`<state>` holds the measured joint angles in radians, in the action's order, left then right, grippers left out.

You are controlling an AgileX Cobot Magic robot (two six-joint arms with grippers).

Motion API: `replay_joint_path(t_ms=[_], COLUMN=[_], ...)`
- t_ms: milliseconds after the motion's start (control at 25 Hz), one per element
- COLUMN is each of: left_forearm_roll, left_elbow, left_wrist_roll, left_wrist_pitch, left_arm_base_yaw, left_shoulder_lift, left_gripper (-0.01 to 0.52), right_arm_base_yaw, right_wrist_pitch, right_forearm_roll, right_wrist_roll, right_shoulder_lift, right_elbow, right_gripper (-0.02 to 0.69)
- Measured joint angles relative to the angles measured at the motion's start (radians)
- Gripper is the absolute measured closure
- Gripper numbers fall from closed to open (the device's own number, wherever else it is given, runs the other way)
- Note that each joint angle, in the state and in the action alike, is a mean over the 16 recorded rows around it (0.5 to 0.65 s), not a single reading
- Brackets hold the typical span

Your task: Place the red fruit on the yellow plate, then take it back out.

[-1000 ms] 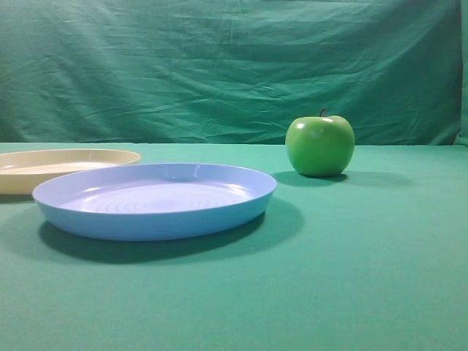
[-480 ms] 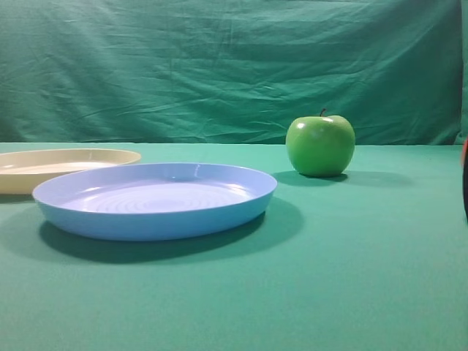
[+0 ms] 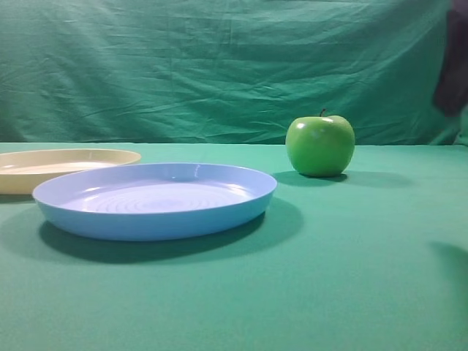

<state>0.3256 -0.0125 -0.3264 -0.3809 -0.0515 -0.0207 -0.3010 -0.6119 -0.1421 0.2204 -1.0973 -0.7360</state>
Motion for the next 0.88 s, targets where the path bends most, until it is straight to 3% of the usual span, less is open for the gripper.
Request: replay_joint_path(t_ms=[160,280,880], left_forearm_roll=[0.000,0.000,0.000], left_elbow=[0.000,0.000,0.000], left_wrist_roll=[0.000,0.000,0.000], left_wrist_pitch=[0.000,0.000,0.000], left_arm_base_yaw=[0.000,0.000,0.000], left_shoulder_lift=[0.000,0.000,0.000], left_gripper=[0.514,0.514,0.514], right_arm_base_yaw=[0.000,0.000,0.000], right_wrist_pitch=[-0.094,-0.142,-0.285], right_forearm_roll=[-0.013,-0.028,-0.089], right_wrist_roll=[0.000,0.000,0.001], right_shoulder_lift=[0.125,0.224,0.645], right_elbow=[-0.027,-0.032,-0.034], right_gripper=[0.590,0.647,0.665])
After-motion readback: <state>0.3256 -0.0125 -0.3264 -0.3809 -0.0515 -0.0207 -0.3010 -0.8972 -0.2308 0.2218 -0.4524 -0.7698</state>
